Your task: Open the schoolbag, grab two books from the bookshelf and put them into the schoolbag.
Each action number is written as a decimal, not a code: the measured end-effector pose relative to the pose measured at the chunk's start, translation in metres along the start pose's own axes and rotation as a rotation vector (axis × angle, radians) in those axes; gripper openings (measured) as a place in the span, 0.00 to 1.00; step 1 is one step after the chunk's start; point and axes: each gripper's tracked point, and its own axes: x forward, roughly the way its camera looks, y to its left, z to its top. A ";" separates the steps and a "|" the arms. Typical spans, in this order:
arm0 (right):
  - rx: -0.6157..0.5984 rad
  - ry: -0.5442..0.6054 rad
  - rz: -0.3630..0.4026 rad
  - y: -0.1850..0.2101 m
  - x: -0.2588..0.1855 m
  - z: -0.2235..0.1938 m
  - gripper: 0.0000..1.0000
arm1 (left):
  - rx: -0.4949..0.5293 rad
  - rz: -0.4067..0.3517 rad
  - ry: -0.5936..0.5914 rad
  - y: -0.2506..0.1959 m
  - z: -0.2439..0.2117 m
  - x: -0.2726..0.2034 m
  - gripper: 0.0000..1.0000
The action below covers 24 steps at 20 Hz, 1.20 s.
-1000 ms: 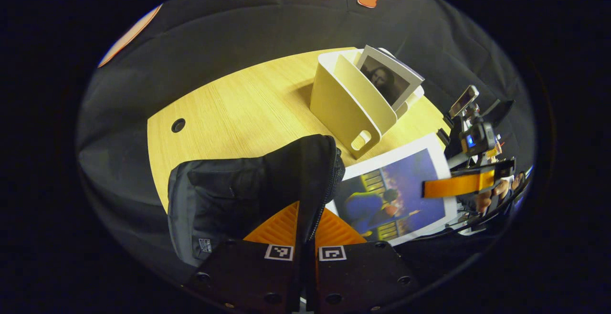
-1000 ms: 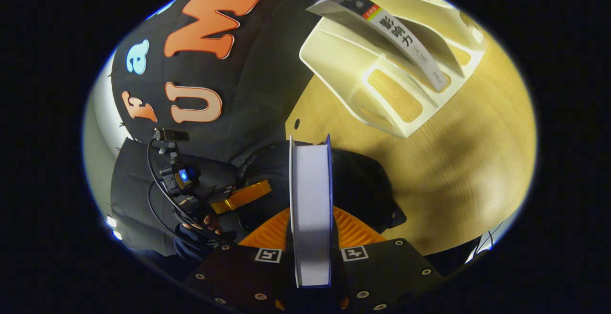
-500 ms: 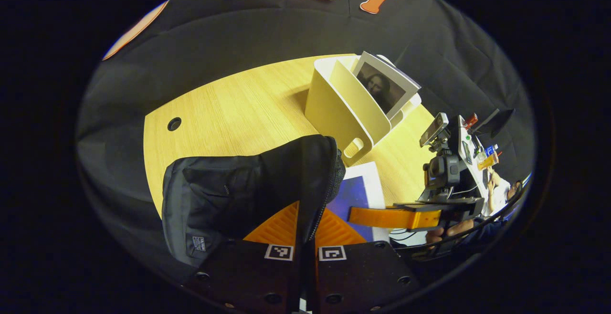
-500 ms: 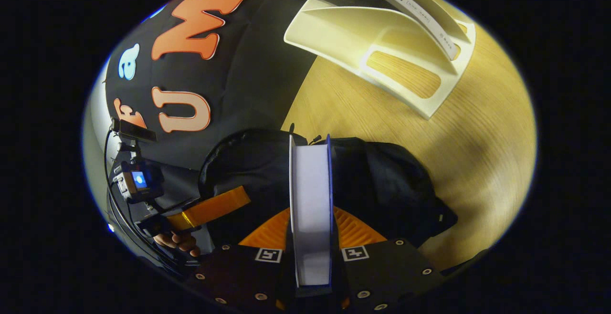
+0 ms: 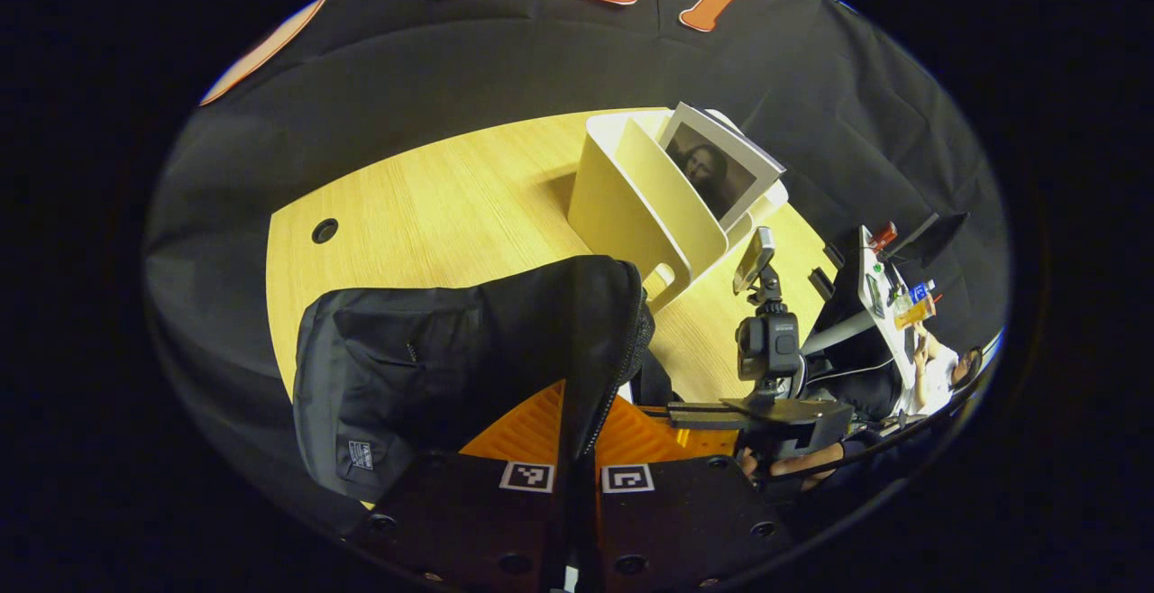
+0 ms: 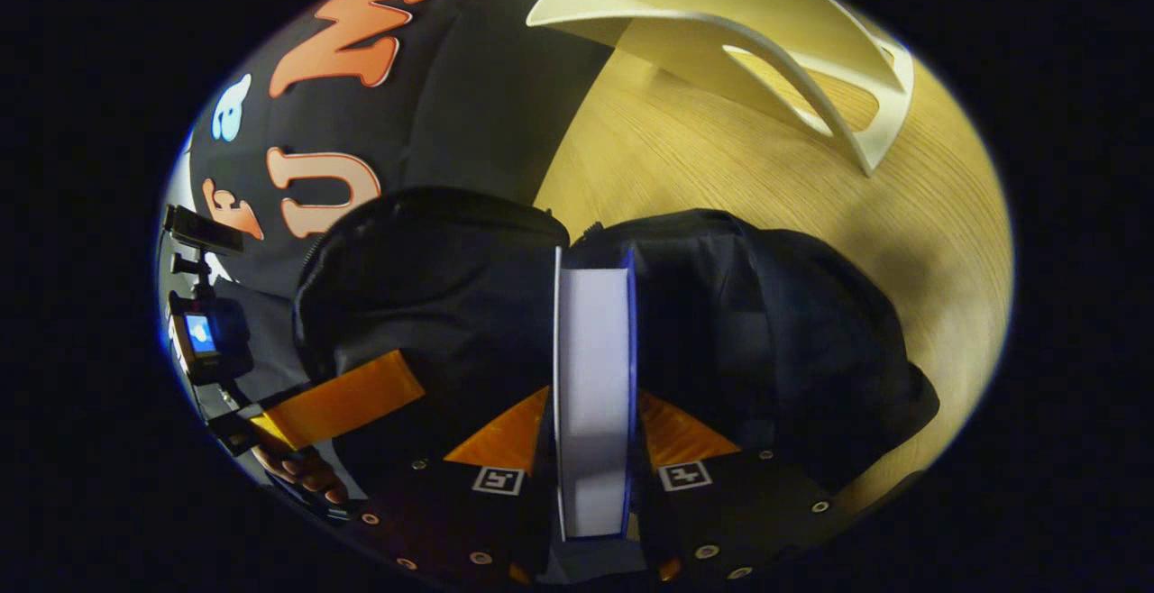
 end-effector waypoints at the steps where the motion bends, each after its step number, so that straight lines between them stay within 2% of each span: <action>1: -0.043 0.014 -0.064 -0.012 0.001 -0.003 0.30 | -0.004 -0.002 0.000 0.001 -0.001 0.000 0.06; 2: -0.077 0.035 -0.109 -0.023 -0.002 -0.004 0.63 | -0.007 -0.004 0.000 0.000 -0.001 0.000 0.06; 3: -0.105 0.062 -0.138 -0.030 -0.006 -0.004 0.70 | -0.008 -0.008 -0.001 0.001 -0.001 0.002 0.06; 4: -0.139 0.098 -0.178 -0.036 -0.008 -0.008 0.82 | -0.003 -0.005 0.000 0.002 -0.002 0.003 0.06; 6: -0.195 0.098 -0.240 -0.053 -0.015 0.001 0.97 | -0.020 0.005 -0.005 0.004 -0.002 0.007 0.05; 8: -0.204 0.094 -0.273 -0.059 -0.021 0.013 0.98 | -0.039 -0.001 0.001 0.002 -0.007 0.013 0.06; 9: -0.212 0.088 -0.282 -0.063 -0.045 0.016 0.98 | -0.032 0.003 0.003 0.001 -0.008 0.015 0.06; 13: -0.276 0.060 -0.346 -0.063 -0.080 0.044 0.98 | 0.002 0.006 0.015 -0.002 -0.008 0.020 0.05; 15: -0.304 0.060 -0.403 -0.068 -0.104 0.058 0.98 | 0.007 0.001 0.022 -0.004 -0.010 0.024 0.06; 19: -0.314 0.072 -0.474 -0.071 -0.143 0.084 0.98 | 0.010 -0.002 0.029 -0.006 -0.012 0.030 0.06; 24: -0.449 0.059 -0.595 -0.076 -0.183 0.143 0.99 | -0.011 -0.002 0.028 -0.005 -0.013 0.033 0.06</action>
